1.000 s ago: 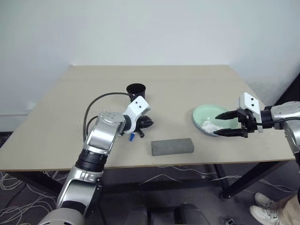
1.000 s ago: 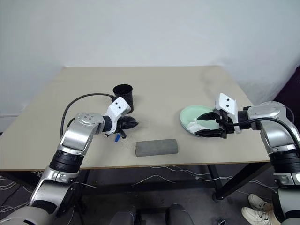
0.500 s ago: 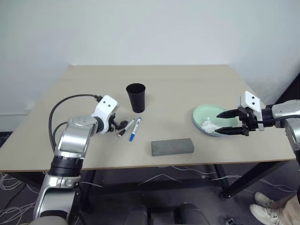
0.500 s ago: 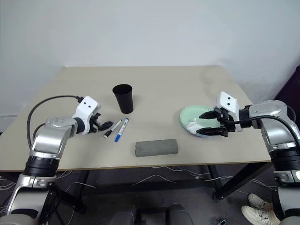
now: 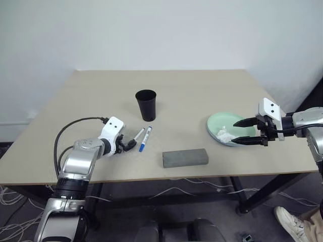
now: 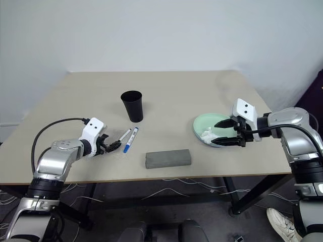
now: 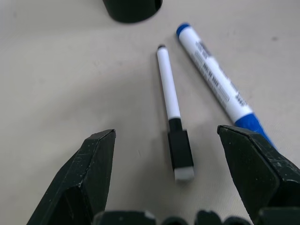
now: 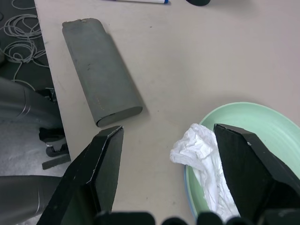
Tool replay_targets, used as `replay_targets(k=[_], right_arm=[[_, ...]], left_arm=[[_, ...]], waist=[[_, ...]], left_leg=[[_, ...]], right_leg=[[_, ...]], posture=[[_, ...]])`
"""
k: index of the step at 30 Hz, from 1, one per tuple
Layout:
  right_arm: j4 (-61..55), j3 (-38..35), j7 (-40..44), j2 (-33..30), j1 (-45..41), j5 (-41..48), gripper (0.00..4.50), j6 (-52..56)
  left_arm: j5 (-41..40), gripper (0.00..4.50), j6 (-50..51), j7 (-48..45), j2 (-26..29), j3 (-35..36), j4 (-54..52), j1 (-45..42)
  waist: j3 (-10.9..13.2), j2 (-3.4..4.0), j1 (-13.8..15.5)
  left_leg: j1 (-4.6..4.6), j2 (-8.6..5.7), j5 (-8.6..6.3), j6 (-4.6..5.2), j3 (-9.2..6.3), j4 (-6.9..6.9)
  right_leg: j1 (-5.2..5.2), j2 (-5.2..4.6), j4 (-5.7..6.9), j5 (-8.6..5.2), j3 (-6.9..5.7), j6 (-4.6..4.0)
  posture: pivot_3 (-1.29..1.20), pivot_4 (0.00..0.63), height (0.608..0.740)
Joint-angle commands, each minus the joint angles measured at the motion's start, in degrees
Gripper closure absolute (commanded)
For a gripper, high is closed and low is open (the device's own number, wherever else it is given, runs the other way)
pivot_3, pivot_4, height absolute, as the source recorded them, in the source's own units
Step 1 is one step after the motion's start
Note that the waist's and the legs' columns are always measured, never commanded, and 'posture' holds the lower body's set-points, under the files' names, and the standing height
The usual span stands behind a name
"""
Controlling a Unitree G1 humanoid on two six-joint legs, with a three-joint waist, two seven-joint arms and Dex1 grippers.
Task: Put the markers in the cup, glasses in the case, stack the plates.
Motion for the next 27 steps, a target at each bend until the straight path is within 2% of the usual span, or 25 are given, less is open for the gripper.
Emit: replay_targets(k=[1, 8, 11, 16, 27], right_arm=[[-0.63, -1.1, -0.23, -0.75, -1.37, -0.05, 1.16, -0.87], [-1.09, -1.18, -0.4, -0.8, -1.18, -0.05, 1.16, -1.02], [-1.02, -1.03, -0.52, -0.64, -1.27, -0.15, 1.16, -1.14], [-0.69, -0.59, -0.66, -0.13, -1.6, -0.36, 1.16, -1.43], [-0.32, -0.52, -0.79, 0.42, -1.87, -0.85, 1.16, -2.06]], left_arm=[[-0.51, 0.74, -2.07, 0.82, -0.28, 0.48, 1.22, -0.36], [-1.59, 0.74, -2.63, 0.39, -0.92, 0.09, 2.29, 0.63], [-1.96, 1.61, -2.64, 0.5, -0.78, -0.06, 2.3, 0.82], [-2.23, 3.33, -2.65, 0.42, -0.61, -0.45, 2.55, 0.42], [-2.47, 3.33, -2.46, -0.73, 0.01, -1.0, 2.01, -0.44]], waist=[[0.0, 0.0, 0.0], [0.0, 0.01, 0.02], [0.0, 0.01, 0.01], [0.0, 0.01, -0.02], [-0.01, 0.01, -0.08]], left_leg=[[0.0, 0.0, 0.0, 0.0, 0.0, 0.0], [0.03, 0.0, 0.0, 0.0, 0.0, 0.0], [0.03, 0.0, 0.0, 0.0, 0.0, 0.0], [0.09, 0.0, 0.0, 0.0, 0.0, 0.0], [0.09, 0.0, 0.0, -0.01, 0.01, -0.01]], right_leg=[[0.0, 0.0, 0.0, 0.0, 0.0, 0.0], [0.03, 0.0, 0.0, 0.0, 0.0, 0.0], [0.03, 0.0, 0.0, 0.0, 0.0, -0.01], [0.06, 0.0, 0.02, -0.01, 0.0, -0.02], [0.05, 0.0, 0.02, -0.01, 0.01, -0.02]], posture=[[0.0, 0.0, 0.74], [0.0, 0.0, 0.74], [0.0, 0.0, 0.74], [0.0, 0.0, 0.74], [0.0, 0.0, 0.74]])
